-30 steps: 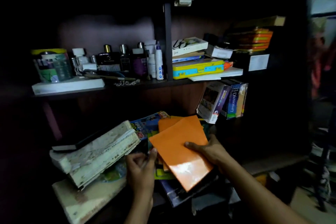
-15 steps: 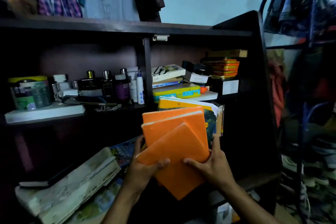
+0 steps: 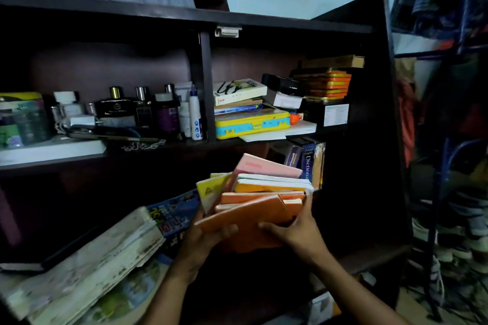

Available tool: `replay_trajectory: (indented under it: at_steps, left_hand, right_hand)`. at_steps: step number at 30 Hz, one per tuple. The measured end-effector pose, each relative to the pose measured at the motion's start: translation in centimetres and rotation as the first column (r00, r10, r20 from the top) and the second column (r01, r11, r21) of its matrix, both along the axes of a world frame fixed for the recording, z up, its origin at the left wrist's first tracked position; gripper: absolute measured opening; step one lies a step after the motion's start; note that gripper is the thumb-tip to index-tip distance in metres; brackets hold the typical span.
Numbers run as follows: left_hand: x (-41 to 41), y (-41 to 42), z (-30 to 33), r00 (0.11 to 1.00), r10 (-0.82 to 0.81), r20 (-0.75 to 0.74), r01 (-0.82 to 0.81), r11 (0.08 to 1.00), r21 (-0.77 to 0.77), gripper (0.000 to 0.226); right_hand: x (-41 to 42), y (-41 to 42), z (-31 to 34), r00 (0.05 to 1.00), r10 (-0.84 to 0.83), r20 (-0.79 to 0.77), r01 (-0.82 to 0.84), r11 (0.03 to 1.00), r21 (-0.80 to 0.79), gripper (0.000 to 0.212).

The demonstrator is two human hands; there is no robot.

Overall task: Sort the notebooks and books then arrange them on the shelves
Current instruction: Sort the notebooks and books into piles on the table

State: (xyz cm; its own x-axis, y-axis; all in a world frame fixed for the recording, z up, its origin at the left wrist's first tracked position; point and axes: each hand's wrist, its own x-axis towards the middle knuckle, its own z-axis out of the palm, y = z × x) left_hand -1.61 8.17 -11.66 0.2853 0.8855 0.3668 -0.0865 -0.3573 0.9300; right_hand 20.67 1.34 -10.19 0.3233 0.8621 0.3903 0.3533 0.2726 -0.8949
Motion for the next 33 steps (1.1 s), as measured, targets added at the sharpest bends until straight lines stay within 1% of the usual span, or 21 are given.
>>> replay_trajectory:
  at_steps: [3,5,7,11,13,15,16,19,21,23,25,27,29,31,32,33]
  left_hand:
    - [-0.5,1.2,-0.9,0.999,0.012,-0.032,-0.013,0.999,-0.039,0.106]
    - [-0.7,2.3,-1.6,0.997,0.032,-0.067,-0.034,0.999,-0.02,0.104]
    - [-0.5,2.7,-1.9,0.99,0.051,-0.132,-0.05,0.999,0.014,0.101]
    - [-0.2,2.4,-2.1,0.985,0.055,-0.165,-0.052,0.998,0.027,0.101]
    - [-0.2,2.5,-2.0,0.98,0.063,-0.188,-0.056,0.997,0.045,0.11]
    - [-0.1,2.2,-2.0,0.975,0.049,-0.215,-0.048,0.999,0.011,0.116]
    - [-0.1,2.1,-2.1,0.973,0.038,-0.226,-0.042,0.999,-0.013,0.116]
    - [0.1,0.9,-2.0,0.971,0.005,-0.239,-0.012,0.999,-0.029,0.097]
    - [0.4,-0.1,-1.6,0.976,-0.038,-0.217,0.027,0.998,-0.052,0.09]
    - [1.0,-0.8,-1.3,0.984,-0.062,-0.165,0.055,0.997,-0.05,0.094]
    - [2.4,-1.5,-1.1,0.997,-0.008,-0.075,0.004,0.999,-0.05,0.094]
    - [4.2,-2.8,-1.2,0.995,0.102,0.02,-0.1,0.991,-0.085,0.089]
    - [6.1,-5.0,-1.2,0.985,0.149,0.085,-0.136,0.98,-0.144,0.087]
    - [8.1,-7.9,-0.7,0.985,0.128,0.118,-0.101,0.973,-0.21,0.078]
    - [9.2,-9.7,-0.4,0.986,0.103,0.132,-0.068,0.967,-0.245,0.073]
    - [10.2,-11.6,0.0,0.985,0.072,0.157,-0.025,0.958,-0.285,0.073]
  right_hand:
    - [0.0,1.5,-0.2,0.999,0.038,-0.035,-0.038,0.999,0.0,0.101]
    - [0.1,2.1,-1.1,0.995,0.077,-0.063,-0.078,0.997,-0.015,0.084]
    - [-0.2,2.4,-2.2,0.99,0.101,-0.097,-0.106,0.993,-0.042,0.068]
    - [-0.5,2.9,-3.4,0.985,0.112,-0.133,-0.124,0.988,-0.09,0.042]
    - [-0.2,3.1,-3.7,0.979,0.108,-0.172,-0.125,0.988,-0.091,0.04]
    - [0.3,3.1,-3.9,0.976,0.093,-0.195,-0.11,0.991,-0.079,0.039]
    - [0.4,3.2,-4.0,0.977,0.081,-0.199,-0.098,0.992,-0.082,0.038]
    - [0.6,3.2,-4.2,0.978,0.079,-0.191,-0.097,0.991,-0.087,0.041]
    - [0.4,3.2,-4.2,0.98,0.085,-0.182,-0.106,0.988,-0.11,0.044]
    - [0.4,3.2,-4.1,0.981,0.078,-0.175,-0.102,0.986,-0.133,0.038]
    - [0.5,2.8,-3.8,0.974,0.056,-0.219,-0.087,0.987,-0.135,0.029]
    - [0.6,1.8,-3.6,0.966,0.022,-0.257,-0.066,0.984,-0.164,0.032]
    - [0.9,-0.3,-3.1,0.972,0.009,-0.233,-0.061,0.974,-0.218,0.04]
    - [2.1,-3.4,-2.1,0.986,-0.018,-0.166,-0.029,0.961,-0.276,0.041]
    - [3.1,-5.6,-1.4,0.989,-0.057,-0.137,0.016,0.957,-0.289,0.041]
    - [4.0,-7.8,-0.8,0.989,-0.091,-0.114,0.054,0.954,-0.295,0.041]
